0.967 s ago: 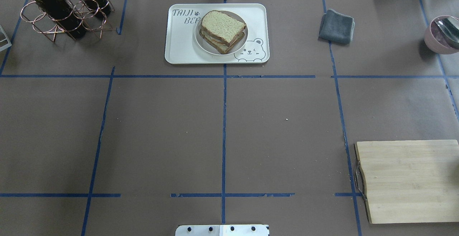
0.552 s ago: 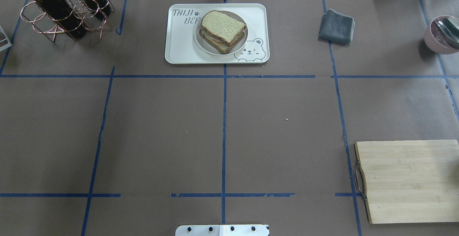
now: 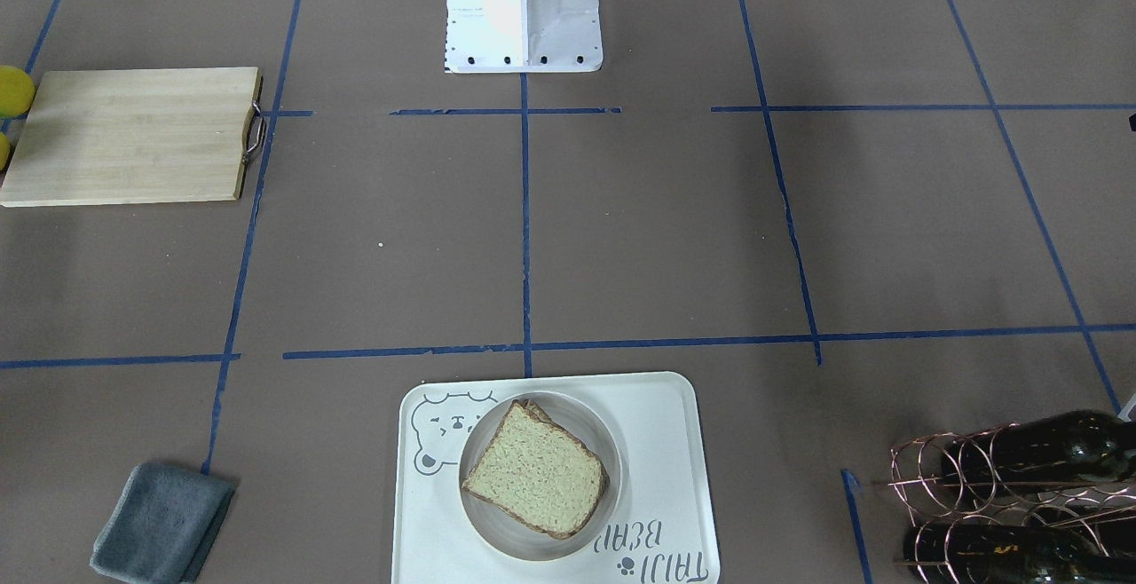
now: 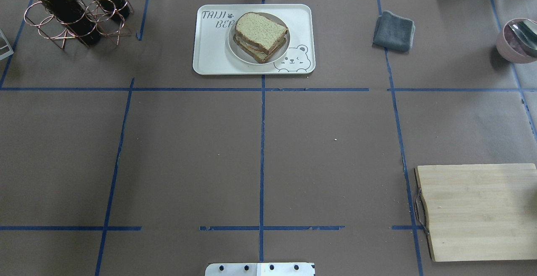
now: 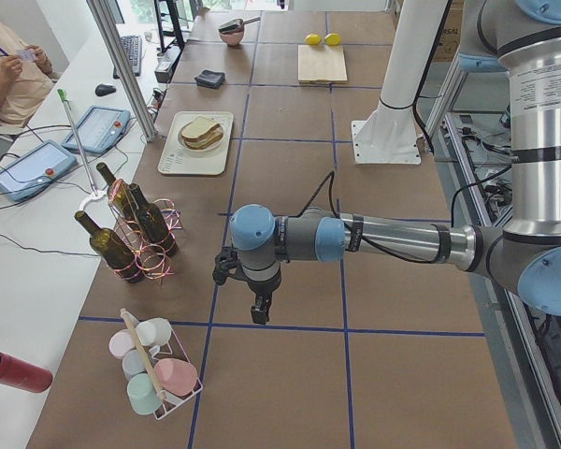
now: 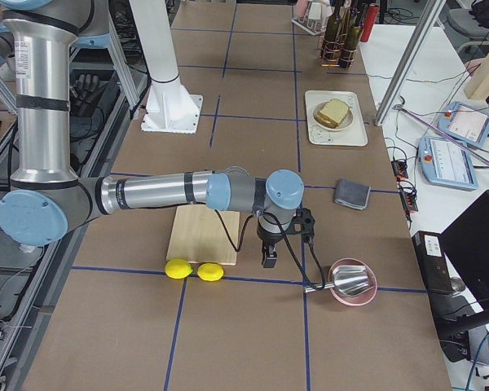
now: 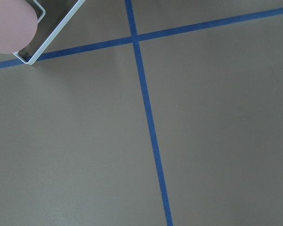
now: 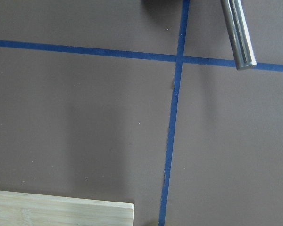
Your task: Make sandwich and place on tray
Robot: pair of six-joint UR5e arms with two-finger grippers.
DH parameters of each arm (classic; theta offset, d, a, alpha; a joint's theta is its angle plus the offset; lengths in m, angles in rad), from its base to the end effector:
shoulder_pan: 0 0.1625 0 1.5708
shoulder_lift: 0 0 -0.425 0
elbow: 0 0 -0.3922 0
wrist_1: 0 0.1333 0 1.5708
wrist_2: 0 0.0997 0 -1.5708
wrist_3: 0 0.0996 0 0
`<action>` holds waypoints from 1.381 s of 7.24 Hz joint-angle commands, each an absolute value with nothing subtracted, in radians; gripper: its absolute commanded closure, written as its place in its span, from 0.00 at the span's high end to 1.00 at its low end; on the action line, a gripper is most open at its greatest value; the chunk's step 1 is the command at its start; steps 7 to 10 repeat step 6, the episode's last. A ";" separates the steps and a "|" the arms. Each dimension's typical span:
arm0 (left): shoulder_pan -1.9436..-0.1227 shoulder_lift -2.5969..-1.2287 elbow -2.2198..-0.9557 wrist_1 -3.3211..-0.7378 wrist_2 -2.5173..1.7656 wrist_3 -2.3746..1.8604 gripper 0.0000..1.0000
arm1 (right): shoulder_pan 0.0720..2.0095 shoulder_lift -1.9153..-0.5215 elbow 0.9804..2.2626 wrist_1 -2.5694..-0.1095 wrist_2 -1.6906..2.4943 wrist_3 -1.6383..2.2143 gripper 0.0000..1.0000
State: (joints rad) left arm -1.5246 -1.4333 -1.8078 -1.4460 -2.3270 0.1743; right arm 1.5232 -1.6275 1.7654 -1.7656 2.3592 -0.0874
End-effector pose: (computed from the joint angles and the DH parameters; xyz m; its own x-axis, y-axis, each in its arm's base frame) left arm -0.0450 -0.4324 0.6195 0.7084 0.1892 -0.6799 -0.1716 0.9807 0.0940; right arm 0.0407 -0.4624 0.6087 0.6993 -0.0803 0.7103 0.1090 0.9940 0.0051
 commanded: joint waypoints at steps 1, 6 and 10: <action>-1.526 -1.434 -1.807 -1.445 -2.329 0.170 1.00 | 1.523 -1.628 1.767 -1.766 2.359 -0.087 1.00; -1.526 -1.448 -1.802 -1.445 -2.333 0.172 1.00 | 1.522 -1.626 1.767 -1.766 2.358 -0.087 1.00; -1.526 -1.448 -1.802 -1.445 -2.333 0.172 1.00 | 1.522 -1.626 1.767 -1.766 2.358 -0.087 1.00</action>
